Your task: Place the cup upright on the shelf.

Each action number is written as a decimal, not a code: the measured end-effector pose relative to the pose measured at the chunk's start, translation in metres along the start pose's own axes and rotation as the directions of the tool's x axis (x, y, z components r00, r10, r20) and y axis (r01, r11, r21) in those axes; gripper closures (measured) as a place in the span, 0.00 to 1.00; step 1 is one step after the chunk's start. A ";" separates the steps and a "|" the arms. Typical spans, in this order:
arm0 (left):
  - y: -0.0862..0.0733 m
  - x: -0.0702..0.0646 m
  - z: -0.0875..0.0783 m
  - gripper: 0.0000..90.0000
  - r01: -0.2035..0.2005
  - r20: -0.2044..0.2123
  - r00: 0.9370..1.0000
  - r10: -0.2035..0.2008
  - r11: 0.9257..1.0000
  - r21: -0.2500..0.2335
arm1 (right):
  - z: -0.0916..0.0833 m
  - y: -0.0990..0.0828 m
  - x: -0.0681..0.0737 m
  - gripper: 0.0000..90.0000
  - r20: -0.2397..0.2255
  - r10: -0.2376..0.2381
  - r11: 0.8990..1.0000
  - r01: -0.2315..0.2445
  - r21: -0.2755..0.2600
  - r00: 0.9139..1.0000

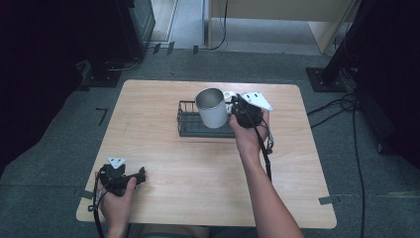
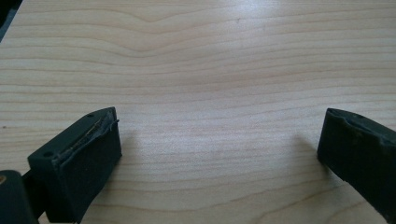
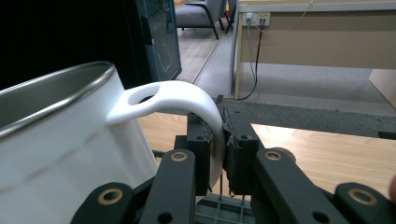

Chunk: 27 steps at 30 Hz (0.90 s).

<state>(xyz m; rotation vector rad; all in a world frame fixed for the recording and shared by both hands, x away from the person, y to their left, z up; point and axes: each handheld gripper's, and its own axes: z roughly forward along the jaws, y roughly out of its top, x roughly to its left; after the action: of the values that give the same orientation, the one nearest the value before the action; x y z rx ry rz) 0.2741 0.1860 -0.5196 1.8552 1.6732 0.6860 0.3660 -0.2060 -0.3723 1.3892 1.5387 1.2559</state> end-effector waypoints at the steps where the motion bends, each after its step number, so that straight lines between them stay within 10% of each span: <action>1: 0.000 0.000 0.000 0.00 0.000 0.000 1.000 0.000 1.000 0.000 | 0.002 0.001 0.001 0.92 0.001 0.000 1.000 0.000 0.000 1.000; 27: 0.000 -0.001 0.000 0.00 0.004 -0.003 1.000 -0.004 1.000 -0.001 | 0.058 -0.025 0.015 0.92 0.116 -0.022 1.000 0.023 -0.009 0.993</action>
<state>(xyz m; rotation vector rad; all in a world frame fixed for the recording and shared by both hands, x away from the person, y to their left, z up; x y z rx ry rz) 0.2746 0.1846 -0.5196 1.8505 1.6780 0.6875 0.4097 -0.1782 -0.4112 1.4094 1.4621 1.1477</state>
